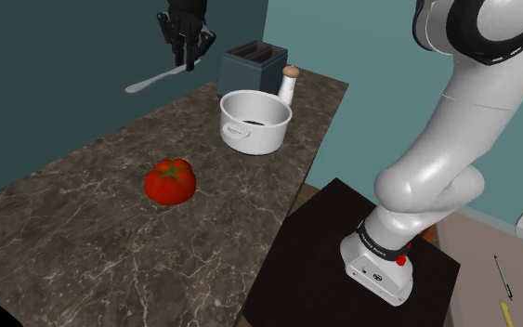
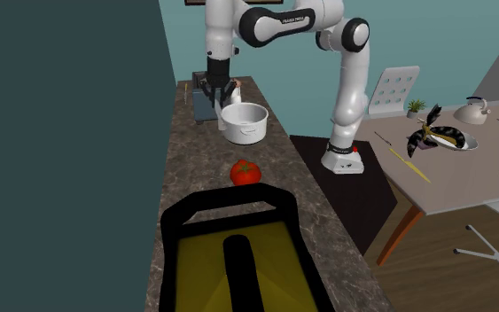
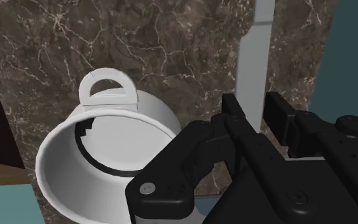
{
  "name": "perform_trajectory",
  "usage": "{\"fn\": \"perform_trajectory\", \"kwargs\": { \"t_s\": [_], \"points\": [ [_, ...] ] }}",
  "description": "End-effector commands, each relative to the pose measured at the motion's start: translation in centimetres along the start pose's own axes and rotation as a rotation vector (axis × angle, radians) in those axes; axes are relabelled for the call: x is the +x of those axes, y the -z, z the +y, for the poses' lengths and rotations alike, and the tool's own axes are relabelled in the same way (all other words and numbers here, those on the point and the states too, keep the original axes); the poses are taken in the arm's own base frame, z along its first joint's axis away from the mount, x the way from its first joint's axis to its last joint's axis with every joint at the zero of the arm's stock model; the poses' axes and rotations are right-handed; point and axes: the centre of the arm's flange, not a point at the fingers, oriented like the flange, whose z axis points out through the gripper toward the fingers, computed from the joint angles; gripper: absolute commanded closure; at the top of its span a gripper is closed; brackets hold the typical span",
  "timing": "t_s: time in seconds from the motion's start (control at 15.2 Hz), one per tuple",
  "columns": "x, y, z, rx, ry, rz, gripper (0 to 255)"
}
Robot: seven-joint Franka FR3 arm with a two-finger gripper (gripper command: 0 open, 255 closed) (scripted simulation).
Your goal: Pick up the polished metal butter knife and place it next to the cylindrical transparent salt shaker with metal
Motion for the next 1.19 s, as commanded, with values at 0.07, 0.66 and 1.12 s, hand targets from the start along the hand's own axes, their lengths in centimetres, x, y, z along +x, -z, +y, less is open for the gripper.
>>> {"fn": "perform_trajectory", "kwargs": {
  "t_s": [0.07,0.66,1.12],
  "points": [
    [3.4,0.1,1.7,-0.001,0.001,-0.002,255],
    [14.0,0.9,7.1,-0.001,0.001,-0.002,255],
    [22.2,1.5,11.2,-0.001,0.001,-0.002,255]
  ]
}}
